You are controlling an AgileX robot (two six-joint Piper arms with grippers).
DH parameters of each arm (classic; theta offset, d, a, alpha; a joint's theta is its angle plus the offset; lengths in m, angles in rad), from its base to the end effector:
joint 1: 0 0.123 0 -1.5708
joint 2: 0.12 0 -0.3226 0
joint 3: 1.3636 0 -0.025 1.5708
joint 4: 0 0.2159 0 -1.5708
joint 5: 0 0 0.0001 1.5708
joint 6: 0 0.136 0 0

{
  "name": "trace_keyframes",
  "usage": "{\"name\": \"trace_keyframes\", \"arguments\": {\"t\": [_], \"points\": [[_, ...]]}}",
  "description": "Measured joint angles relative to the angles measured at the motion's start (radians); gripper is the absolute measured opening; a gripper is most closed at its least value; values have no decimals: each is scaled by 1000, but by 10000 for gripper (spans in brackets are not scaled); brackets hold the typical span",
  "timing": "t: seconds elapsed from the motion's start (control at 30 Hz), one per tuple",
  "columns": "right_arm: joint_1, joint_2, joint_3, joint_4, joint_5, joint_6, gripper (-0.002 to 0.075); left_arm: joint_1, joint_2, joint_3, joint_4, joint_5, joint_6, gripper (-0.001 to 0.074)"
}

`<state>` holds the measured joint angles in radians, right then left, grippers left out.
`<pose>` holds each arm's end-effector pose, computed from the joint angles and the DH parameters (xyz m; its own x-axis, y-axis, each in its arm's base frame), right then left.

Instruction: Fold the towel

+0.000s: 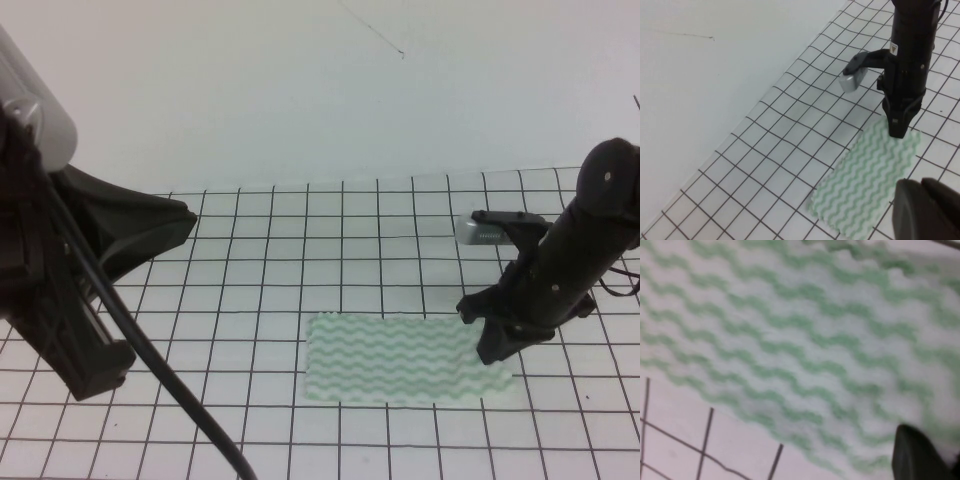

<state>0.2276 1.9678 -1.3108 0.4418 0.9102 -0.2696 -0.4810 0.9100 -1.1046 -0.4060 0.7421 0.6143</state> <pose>0.3526 0.1288 0.1813 -0.9679 -0.2118 -0.1355 -0.2459 0.9092 0.3361 0.1198 -0.1035 0.4303 -0.1428 0.4035 -0.9038 0.7400 0.6499 0.1732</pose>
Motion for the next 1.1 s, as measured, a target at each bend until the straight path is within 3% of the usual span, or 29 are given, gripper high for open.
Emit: {"name": "trace_keyframes", "arguments": {"t": [0.6, 1.1], "points": [[215, 28, -210, 54, -35, 0, 3, 0, -49, 0, -17, -5, 18, -2], [298, 183, -384, 28, 51, 0, 3, 0, -110, 0, -10, 25, 18, -2]]}}
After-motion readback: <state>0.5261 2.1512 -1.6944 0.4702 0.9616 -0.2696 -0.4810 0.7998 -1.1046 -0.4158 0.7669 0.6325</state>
